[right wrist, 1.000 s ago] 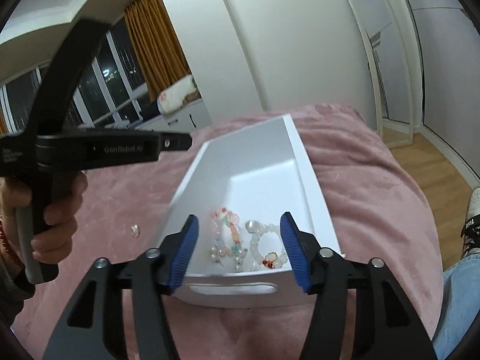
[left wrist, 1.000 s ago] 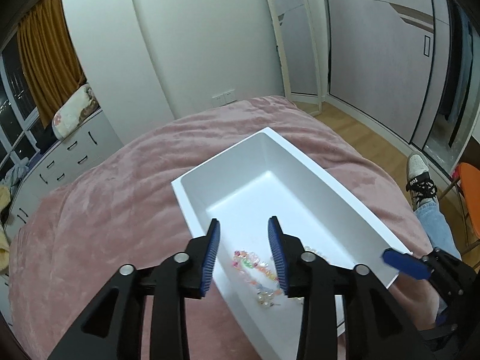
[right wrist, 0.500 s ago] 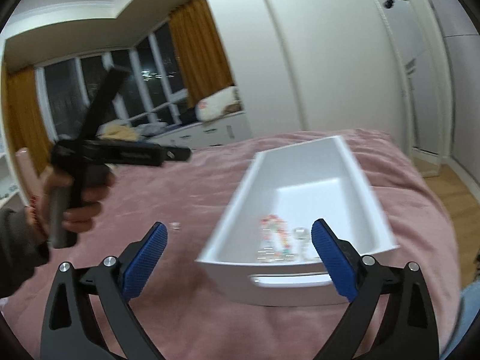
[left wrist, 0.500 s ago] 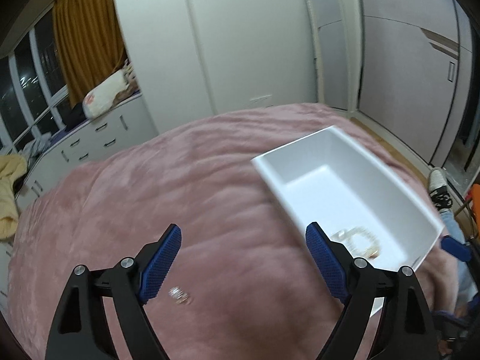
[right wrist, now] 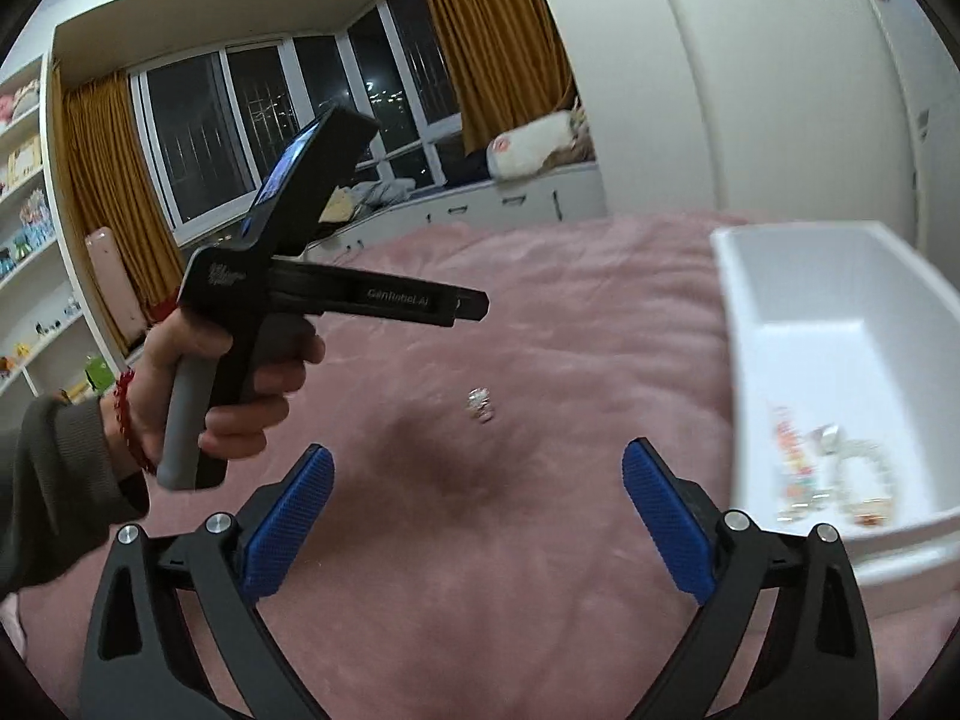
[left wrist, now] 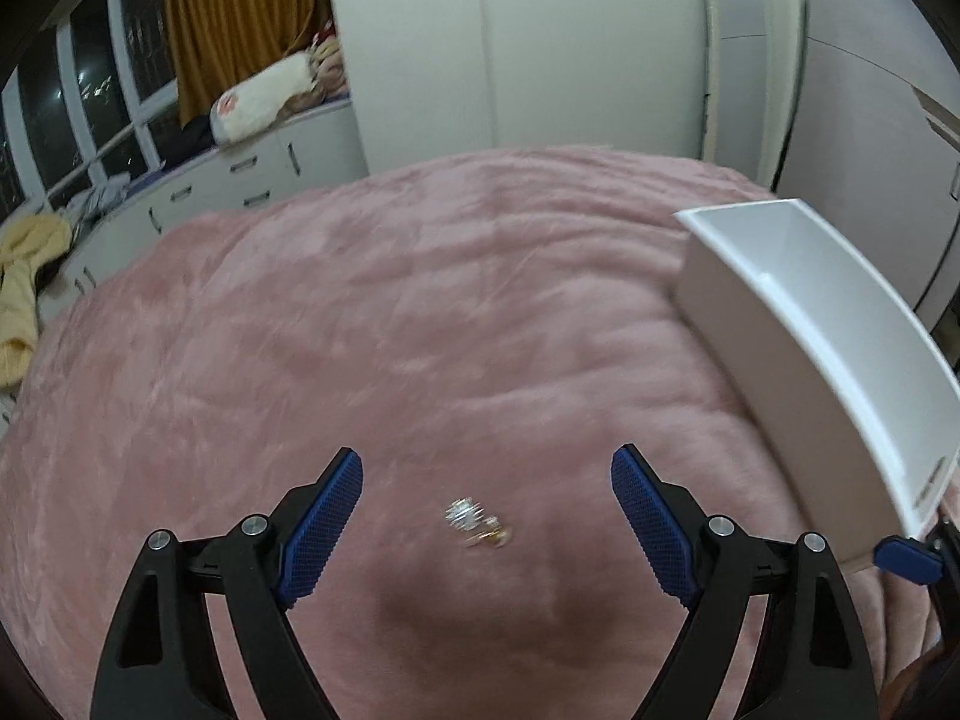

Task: Organize jewelry
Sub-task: 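Reach both tools to the small silver charm and grasp it with the left tool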

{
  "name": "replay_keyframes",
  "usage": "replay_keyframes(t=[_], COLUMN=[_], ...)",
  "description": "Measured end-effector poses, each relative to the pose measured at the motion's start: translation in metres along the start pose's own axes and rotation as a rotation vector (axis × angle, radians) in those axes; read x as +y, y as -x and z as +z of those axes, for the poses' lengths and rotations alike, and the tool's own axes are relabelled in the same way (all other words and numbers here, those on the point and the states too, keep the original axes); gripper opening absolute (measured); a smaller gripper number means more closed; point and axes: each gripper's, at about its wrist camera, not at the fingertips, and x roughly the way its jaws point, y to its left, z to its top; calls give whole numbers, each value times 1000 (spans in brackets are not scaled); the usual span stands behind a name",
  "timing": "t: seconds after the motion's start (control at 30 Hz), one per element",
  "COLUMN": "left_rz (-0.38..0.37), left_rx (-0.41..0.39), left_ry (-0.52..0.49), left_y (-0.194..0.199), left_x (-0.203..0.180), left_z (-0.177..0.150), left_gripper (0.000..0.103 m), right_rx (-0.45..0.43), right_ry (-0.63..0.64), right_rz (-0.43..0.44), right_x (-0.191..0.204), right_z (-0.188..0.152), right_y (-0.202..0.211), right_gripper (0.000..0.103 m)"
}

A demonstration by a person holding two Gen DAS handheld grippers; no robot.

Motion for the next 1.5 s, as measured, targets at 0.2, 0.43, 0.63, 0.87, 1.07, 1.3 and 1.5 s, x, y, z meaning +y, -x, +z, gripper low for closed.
replay_keyframes(t=[0.2,0.43,0.63,0.87,1.07,1.3,1.5], left_rz=[6,-60,-131,-152,-138,-141,-131], left_rx=[54,125,180,206,218,205,162], left_ry=[30,60,120,136,132,115,98], left_y=[-34,-75,-102,-114,-111,-100,-93], left_x=[30,51,65,68,66,64,53], left_z=[-22,-31,-31,-28,-30,-38,-35], left_gripper=[86,69,58,39,6,40,60], right_rx=[14,151,243,310,292,264,268], right_ry=[98,-33,-79,-135,-117,-75,-64], right_rz=[43,115,92,51,61,43,38], right_x=[32,18,-1,-21,-18,-12,-11], right_z=[1,-1,9,7,6,4,-7], right_y=[-43,-118,-184,-215,-200,-166,-139], right_gripper=[95,82,57,18,7,7,7])
